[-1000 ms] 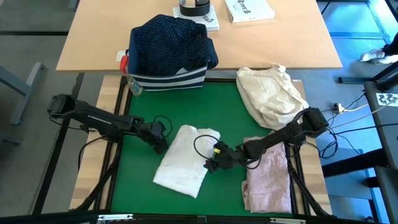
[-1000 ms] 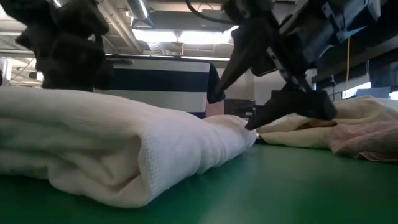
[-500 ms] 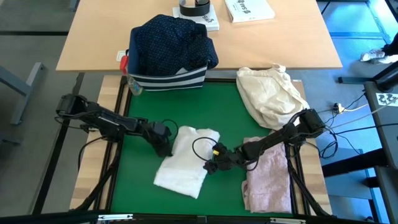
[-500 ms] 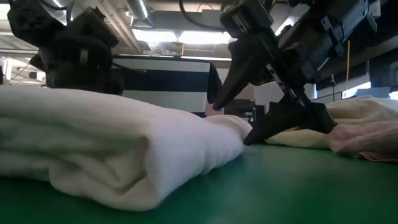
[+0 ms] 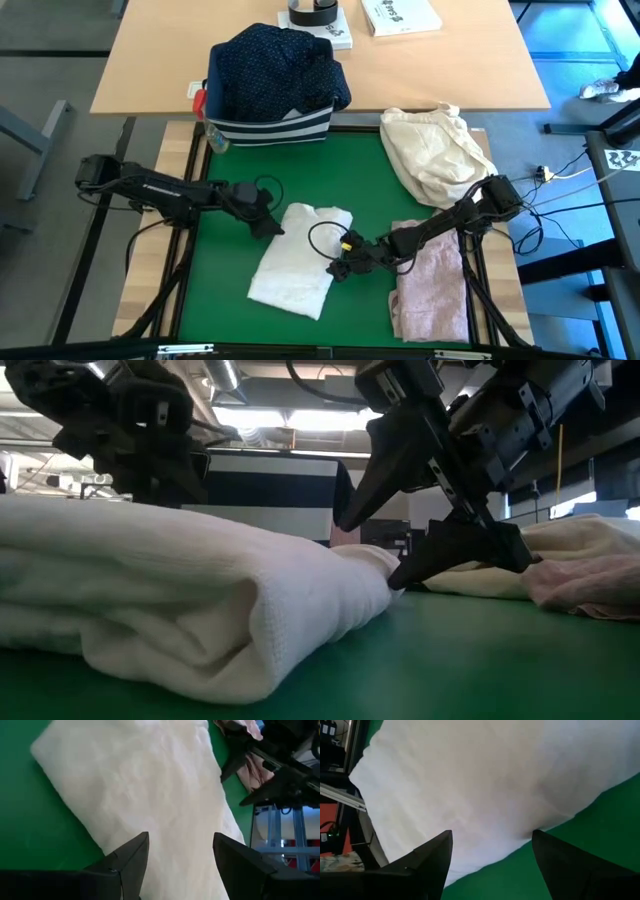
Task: Fold laundry
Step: Stack the white polo on top of the red polo
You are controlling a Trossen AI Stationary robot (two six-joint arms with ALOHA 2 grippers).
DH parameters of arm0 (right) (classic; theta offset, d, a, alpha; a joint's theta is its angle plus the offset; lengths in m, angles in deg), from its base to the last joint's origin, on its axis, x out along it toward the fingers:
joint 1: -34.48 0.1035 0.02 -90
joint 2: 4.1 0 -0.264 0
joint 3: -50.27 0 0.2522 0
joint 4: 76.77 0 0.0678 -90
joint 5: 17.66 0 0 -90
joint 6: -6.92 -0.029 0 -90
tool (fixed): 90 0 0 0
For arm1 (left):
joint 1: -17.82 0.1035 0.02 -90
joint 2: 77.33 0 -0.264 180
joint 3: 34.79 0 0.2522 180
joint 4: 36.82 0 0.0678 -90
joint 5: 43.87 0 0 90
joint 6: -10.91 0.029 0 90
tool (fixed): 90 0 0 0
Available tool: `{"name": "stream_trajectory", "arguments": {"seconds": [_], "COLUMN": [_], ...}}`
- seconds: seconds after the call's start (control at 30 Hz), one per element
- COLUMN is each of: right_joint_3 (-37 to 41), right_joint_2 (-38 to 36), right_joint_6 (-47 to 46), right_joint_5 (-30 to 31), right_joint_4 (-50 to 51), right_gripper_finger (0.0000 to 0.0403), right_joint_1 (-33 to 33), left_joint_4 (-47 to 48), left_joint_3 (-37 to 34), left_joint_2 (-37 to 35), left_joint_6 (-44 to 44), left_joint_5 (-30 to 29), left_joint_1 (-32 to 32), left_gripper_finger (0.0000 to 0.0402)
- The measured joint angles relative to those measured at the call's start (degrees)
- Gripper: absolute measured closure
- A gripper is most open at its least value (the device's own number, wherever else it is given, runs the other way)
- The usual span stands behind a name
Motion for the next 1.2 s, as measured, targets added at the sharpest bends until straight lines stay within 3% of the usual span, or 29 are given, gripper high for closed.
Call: {"name": "stream_trajectory", "arguments": {"seconds": [0.17,0.37,0.5,0.87,1.03,1.2], "right_joint_3": [0.0,0.0,0.0,0.0,0.0,0.0], "right_joint_2": [0.0,0.0,0.0,0.0,0.0,-0.02], "right_joint_6": [1.39,2.98,3.19,3.24,3.57,4.09], "right_joint_5": [-0.14,-0.68,-0.82,-1.68,-1.51,-1.17], "right_joint_4": [0.05,0.36,0.38,0.42,0.44,0.42], "right_gripper_finger": [0.0128,0.0128,0.0128,0.0128,0.0128,0.0128], "right_joint_1": [0.04,0.0,-0.02,-0.02,-0.02,-0.02], "left_joint_4": [3.76,7.63,7.07,7.59,6.9,-1.86], "left_joint_3": [0.0,0.0,0.0,0.07,0.06,0.07], "left_joint_2": [0.15,0.16,-0.46,0.68,5.37,12.17], "left_joint_6": [-3.3,-4.81,-4.72,-6.64,-7.65,-8.14], "left_joint_5": [1.72,3.62,4.47,0.68,0.33,2.79], "left_joint_1": [1.43,2.69,2.36,1.11,-0.44,-2.25], "left_gripper_finger": [0.017,0.01,0.0075,0.0072,0.0072,0.0072]}}
